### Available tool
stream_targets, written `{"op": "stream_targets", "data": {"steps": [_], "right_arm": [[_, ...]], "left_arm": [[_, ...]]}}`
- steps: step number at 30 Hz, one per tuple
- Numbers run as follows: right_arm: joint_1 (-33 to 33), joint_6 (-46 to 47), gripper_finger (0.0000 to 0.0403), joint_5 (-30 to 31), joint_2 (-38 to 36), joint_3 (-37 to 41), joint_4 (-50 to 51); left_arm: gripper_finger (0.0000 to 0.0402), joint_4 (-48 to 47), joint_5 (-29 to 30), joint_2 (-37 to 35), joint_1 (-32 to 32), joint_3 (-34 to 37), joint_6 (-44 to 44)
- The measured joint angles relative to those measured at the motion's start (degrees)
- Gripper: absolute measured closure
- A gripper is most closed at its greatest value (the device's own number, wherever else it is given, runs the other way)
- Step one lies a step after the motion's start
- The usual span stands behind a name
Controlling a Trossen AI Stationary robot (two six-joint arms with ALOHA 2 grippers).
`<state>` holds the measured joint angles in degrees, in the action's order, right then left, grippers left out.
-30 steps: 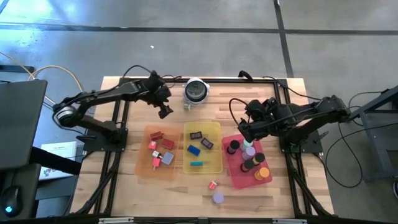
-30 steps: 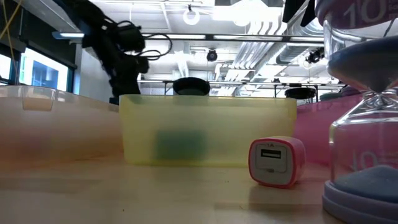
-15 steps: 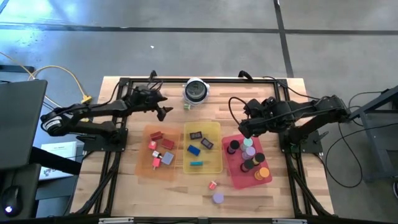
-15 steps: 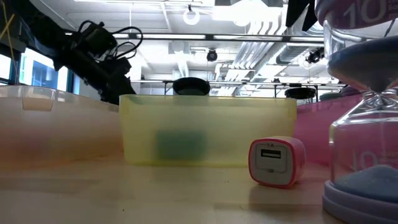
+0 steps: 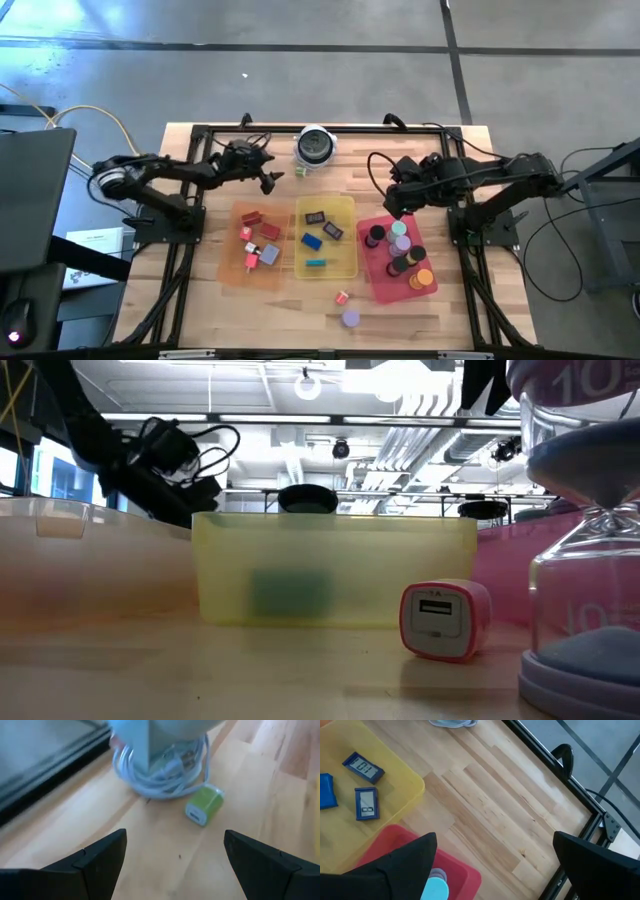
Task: Pick & Place Office items
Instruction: Put the green charger adaptor into the orange bin
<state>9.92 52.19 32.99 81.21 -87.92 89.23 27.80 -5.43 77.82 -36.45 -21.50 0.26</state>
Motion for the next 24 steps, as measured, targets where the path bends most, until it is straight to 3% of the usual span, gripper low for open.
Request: {"op": "stream_targets", "data": {"steps": [6, 14, 24], "right_arm": [[-1.21, -1.47, 0.0014, -0.18, 0.00, 0.00, -0.11], [-2.61, -2.91, 0.0014, -0.17, -0.01, 0.00, -0.49], [-4.40, -4.95, 0.0014, -0.68, 0.00, 0.00, -1.56]], "left_arm": [[0.0075, 10.44, -0.38, 6.49, 2.72, -0.03, 5.35], [0.0075, 11.99, -0.76, 9.89, 6.11, -0.05, 17.21], [0.0075, 21.69, -3.57, 17.40, 3.86, -0.09, 15.72]]}}
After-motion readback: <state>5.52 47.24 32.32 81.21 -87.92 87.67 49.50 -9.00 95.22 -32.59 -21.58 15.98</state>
